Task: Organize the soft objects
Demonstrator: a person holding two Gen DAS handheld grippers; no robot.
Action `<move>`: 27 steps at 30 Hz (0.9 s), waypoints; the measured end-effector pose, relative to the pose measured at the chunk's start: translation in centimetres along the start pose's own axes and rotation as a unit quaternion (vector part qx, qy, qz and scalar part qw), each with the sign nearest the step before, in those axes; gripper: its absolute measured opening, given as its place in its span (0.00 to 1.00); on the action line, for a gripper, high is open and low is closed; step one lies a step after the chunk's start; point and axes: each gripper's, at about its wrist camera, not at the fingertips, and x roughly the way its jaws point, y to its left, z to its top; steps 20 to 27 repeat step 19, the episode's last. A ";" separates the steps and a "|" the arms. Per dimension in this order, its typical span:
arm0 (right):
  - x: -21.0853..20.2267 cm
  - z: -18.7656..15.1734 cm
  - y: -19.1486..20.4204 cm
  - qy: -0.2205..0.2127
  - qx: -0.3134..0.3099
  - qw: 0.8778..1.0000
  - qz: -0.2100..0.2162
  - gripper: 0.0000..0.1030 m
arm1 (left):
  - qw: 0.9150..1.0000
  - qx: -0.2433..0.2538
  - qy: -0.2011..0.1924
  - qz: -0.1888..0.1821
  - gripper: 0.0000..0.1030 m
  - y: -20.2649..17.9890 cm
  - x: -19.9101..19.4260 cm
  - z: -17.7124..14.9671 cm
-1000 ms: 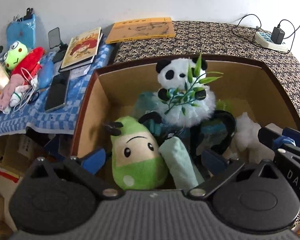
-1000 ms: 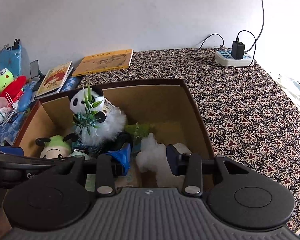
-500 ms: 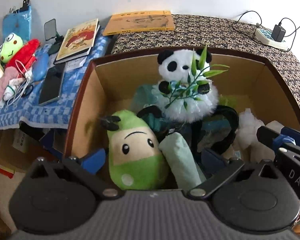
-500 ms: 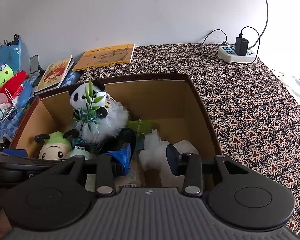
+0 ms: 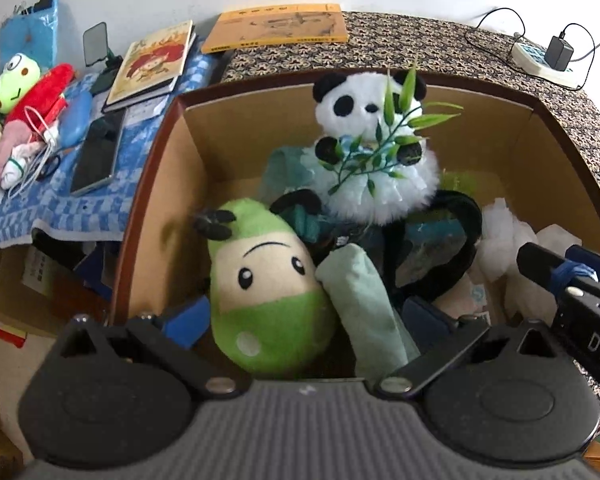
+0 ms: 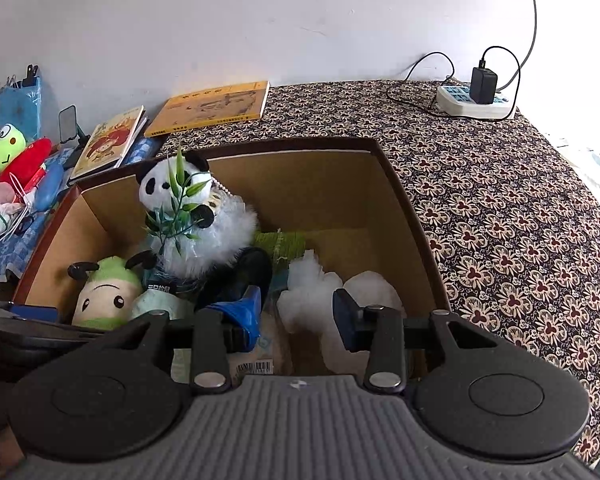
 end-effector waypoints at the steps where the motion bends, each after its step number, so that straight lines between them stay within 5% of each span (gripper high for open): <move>1: 0.0 -0.1 0.0 0.000 0.000 1.000 0.000 0.22 | 1.000 0.000 0.000 -0.003 0.99 0.0 0.0 0.0; 27: -0.7 -0.7 -0.6 -0.001 0.011 1.000 -0.004 0.23 | 1.000 -0.011 -0.005 0.006 0.99 0.1 -0.7 -0.4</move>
